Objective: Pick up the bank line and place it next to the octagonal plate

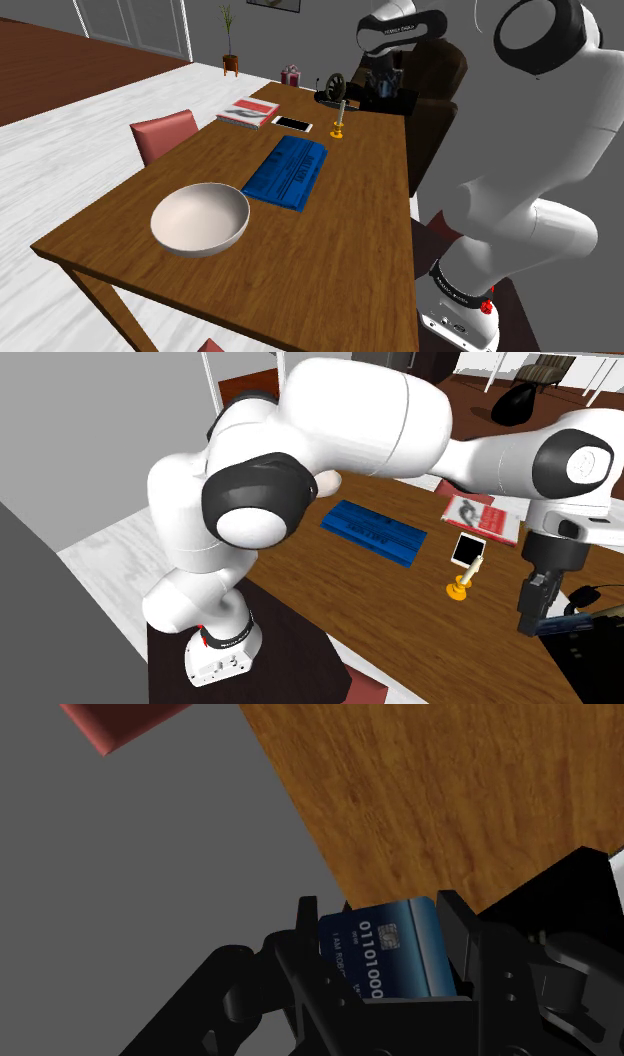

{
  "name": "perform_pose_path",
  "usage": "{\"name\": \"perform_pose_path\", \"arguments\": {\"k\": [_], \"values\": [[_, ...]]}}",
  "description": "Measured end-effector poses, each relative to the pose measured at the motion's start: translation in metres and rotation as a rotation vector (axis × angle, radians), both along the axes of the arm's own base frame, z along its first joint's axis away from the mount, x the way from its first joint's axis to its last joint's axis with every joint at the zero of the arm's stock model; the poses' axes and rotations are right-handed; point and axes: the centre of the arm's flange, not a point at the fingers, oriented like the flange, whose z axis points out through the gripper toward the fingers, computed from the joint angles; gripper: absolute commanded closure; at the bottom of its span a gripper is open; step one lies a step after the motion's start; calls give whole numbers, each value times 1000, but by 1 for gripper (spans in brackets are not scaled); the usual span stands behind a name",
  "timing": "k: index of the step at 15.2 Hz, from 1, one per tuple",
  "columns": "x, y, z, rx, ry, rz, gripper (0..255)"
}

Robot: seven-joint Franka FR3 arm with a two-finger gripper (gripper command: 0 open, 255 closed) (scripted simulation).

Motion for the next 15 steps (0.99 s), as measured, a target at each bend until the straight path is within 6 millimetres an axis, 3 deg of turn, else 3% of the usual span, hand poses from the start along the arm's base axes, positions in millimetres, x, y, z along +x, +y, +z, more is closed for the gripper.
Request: {"name": "perform_pose_path", "arguments": {"k": [3, 15], "values": [[-22, -8, -5, 0, 0, -1, 255], [-23, -9, -67, 1, 0, 0, 255]]}}
